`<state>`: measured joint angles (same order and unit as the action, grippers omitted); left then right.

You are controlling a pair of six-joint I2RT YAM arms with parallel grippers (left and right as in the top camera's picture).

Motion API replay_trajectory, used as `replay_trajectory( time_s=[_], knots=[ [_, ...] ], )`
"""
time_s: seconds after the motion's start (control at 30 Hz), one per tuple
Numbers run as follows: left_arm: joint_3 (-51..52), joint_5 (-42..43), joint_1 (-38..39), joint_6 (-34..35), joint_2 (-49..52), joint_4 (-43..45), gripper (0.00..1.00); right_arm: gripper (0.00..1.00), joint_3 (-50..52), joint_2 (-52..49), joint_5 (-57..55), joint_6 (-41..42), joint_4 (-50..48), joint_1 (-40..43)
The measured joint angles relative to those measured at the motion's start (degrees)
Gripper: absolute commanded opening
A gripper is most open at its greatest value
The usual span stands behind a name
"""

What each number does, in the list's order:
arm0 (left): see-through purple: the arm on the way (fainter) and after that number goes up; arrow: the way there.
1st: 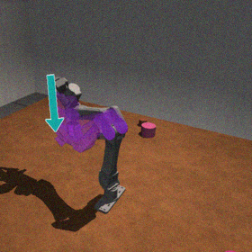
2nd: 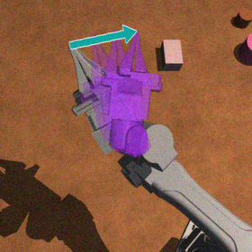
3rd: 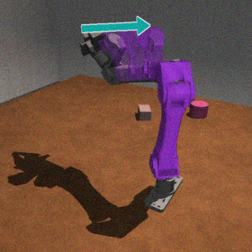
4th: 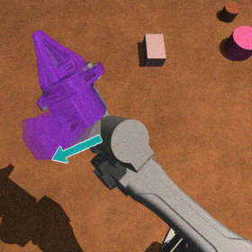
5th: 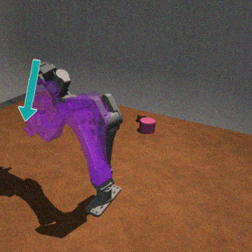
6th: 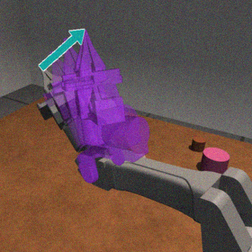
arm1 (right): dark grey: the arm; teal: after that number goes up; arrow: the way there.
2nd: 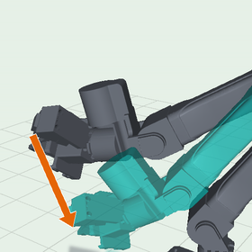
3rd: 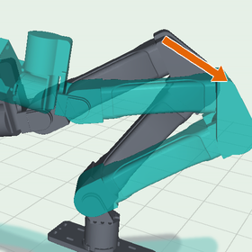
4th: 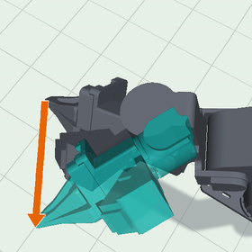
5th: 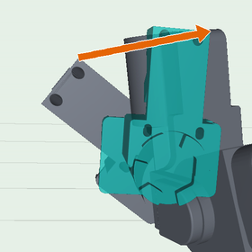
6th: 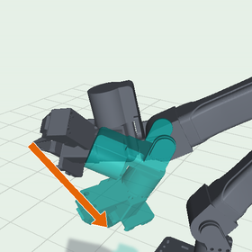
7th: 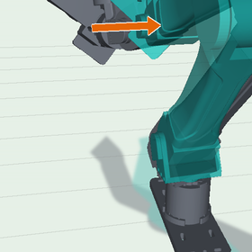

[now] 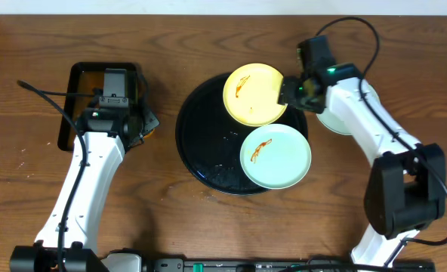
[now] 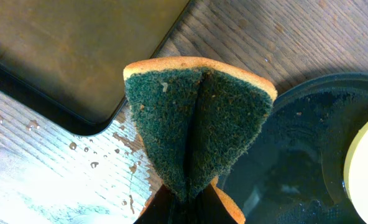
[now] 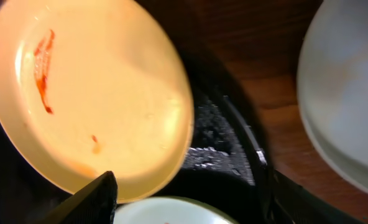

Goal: Clean dirty plates on tray and stack at the side
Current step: 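Release the plate and move the right gripper back into the round tray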

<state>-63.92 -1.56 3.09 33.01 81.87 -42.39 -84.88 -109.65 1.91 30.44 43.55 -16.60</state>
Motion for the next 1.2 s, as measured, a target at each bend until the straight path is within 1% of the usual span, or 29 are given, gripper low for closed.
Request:
replay_trajectory(
  time_s=[0.17,0.3,0.47,0.6,0.63,0.67,0.7,0.73,0.8,1.03,1.2],
  knots=[
    [0.00,0.02,0.00,0.00,0.00,0.00,0.08,0.70,0.00,-0.46,-5.79,6.80,-0.92,-3.54],
    [0.00,0.11,0.00,0.02,0.00,-0.04,0.08,0.68,0.00,-3.19,-7.85,11.08,-2.69,-4.70],
    [0.00,0.13,0.00,0.02,0.00,-0.04,0.08,0.68,0.00,-8.35,-7.28,13.35,-5.29,-4.66],
    [0.00,0.13,0.00,0.02,0.00,-0.07,0.08,0.64,0.17,-9.84,-5.42,14.16,-6.40,-4.68],
    [0.00,0.13,0.00,0.02,0.00,-0.07,0.08,0.61,0.17,-9.81,-5.18,14.27,-6.60,-4.68],
    [0.00,0.13,0.00,0.02,0.00,-0.07,0.08,0.55,0.17,-9.81,-4.90,14.27,-6.84,-4.68],
    [0.00,0.13,0.00,0.02,0.00,-0.07,0.08,0.41,0.17,-9.81,-4.55,14.29,-6.97,-4.68],
    [0.00,0.13,0.00,0.02,0.00,-0.07,0.08,0.31,0.17,-9.84,-4.24,14.49,-6.99,-4.68],
    [0.00,0.13,0.00,0.02,0.00,-0.07,0.08,0.21,0.20,-9.84,-3.91,14.62,-7.52,-4.70],
    [0.00,0.13,0.00,0.02,0.00,-0.07,0.08,0.02,0.20,-9.88,-0.98,9.35,-12.55,-6.25],
    [0.04,0.13,0.00,0.02,0.00,-0.07,0.08,0.01,0.20,-9.88,1.46,5.77,-13.64,-9.27]
  ],
)
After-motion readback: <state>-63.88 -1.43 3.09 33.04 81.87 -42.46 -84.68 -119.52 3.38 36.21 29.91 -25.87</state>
